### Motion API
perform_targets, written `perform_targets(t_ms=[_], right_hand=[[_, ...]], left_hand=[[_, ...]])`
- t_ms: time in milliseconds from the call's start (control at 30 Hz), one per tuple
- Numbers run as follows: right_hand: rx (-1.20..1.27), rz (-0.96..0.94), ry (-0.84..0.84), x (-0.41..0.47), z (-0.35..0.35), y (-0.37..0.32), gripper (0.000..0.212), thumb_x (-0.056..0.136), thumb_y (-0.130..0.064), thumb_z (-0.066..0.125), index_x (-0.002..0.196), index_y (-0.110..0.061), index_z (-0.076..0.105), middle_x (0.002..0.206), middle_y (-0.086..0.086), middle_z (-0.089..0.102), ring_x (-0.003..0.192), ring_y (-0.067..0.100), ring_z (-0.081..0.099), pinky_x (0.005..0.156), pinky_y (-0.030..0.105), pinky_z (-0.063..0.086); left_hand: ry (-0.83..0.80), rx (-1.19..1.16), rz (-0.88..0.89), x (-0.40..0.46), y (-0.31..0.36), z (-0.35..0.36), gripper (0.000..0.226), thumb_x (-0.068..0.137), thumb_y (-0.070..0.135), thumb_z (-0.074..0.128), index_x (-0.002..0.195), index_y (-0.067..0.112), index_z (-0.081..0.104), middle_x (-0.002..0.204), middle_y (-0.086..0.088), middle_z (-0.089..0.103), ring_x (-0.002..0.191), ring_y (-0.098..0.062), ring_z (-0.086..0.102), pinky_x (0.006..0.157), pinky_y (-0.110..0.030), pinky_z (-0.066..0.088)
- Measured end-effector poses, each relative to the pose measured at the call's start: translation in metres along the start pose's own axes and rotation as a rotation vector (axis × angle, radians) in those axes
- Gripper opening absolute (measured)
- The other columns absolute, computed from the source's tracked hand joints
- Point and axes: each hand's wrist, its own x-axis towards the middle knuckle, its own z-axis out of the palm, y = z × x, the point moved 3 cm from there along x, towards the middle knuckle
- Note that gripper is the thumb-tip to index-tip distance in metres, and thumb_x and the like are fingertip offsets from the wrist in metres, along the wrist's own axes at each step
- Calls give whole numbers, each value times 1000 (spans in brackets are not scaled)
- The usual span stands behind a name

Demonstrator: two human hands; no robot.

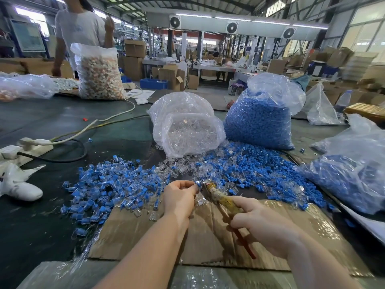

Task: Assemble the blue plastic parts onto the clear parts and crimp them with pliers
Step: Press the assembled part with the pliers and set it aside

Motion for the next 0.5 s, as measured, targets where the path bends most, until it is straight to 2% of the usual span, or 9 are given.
perform_targets(t_ms=[133, 233, 333, 500], right_hand=[[-87, -24, 16, -2, 0, 1, 34, 81, 6, 45, 106, -14, 57, 93, 17, 59, 77, 22, 47, 68, 34, 35], [-152, -41, -3, -3, 0, 0, 37, 81, 3, 46, 100, -27, 56, 96, 11, 61, 72, 19, 45, 64, 33, 34], [-159, -50, -4, -3, -1, 2, 38, 80, 3, 46, 101, -27, 56, 89, 7, 59, 66, 17, 44, 59, 32, 33], [-128, -26, 20, -1, -5, 7, 43, 76, 2, 48, 107, -27, 54, 90, 14, 57, 71, 22, 45, 65, 36, 31]], left_hand=[[-20, 20, -16, -2, 1, 0, 4, 87, 9, 63, 87, 12, 64, 76, -10, 66, 56, -16, 52, 47, -27, 43], [-52, -18, -73, -3, 0, -1, 4, 87, 5, 62, 86, 8, 64, 68, -9, 63, 51, -16, 50, 43, -25, 38], [-65, -41, -104, -3, -2, 0, 4, 85, 4, 64, 84, 8, 65, 68, -6, 64, 49, -12, 51, 40, -24, 38], [-49, -37, -94, 0, -4, 2, 8, 83, 4, 66, 79, 11, 65, 67, -5, 65, 42, -7, 54, 43, -24, 43]])
